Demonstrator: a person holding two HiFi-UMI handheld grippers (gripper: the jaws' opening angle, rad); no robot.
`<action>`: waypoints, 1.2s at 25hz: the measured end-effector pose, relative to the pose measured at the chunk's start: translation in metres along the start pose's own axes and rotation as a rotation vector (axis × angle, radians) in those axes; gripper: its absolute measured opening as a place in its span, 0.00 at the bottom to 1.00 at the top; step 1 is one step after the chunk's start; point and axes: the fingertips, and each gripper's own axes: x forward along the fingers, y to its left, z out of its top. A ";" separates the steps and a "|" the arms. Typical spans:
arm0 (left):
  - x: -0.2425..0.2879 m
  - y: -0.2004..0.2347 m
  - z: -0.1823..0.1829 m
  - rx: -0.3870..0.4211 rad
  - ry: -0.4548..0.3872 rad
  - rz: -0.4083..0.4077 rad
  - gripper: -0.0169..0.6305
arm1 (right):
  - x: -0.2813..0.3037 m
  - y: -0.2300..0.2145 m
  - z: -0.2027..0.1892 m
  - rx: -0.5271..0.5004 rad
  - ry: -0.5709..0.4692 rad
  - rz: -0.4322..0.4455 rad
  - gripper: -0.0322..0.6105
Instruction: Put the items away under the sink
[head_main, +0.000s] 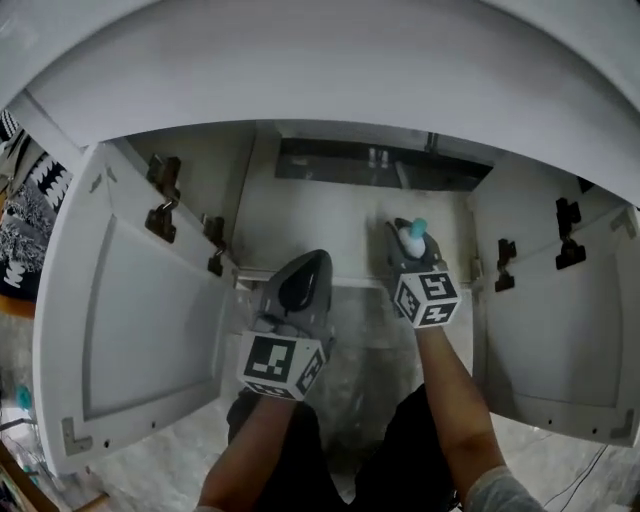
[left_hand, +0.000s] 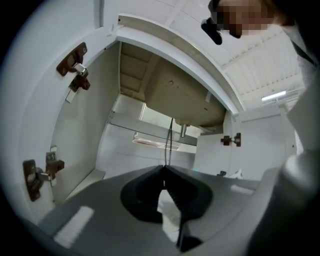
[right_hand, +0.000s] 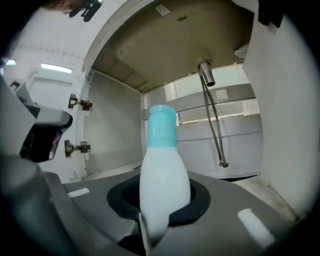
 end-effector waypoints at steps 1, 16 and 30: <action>-0.002 0.000 -0.003 -0.011 0.004 0.000 0.04 | 0.001 -0.002 -0.006 -0.015 -0.003 -0.026 0.17; -0.017 -0.007 0.008 0.042 -0.048 -0.038 0.05 | 0.006 -0.005 -0.018 -0.005 -0.078 -0.074 0.27; -0.002 -0.014 -0.005 0.074 -0.028 -0.038 0.05 | -0.077 0.006 0.016 0.054 -0.119 -0.073 0.48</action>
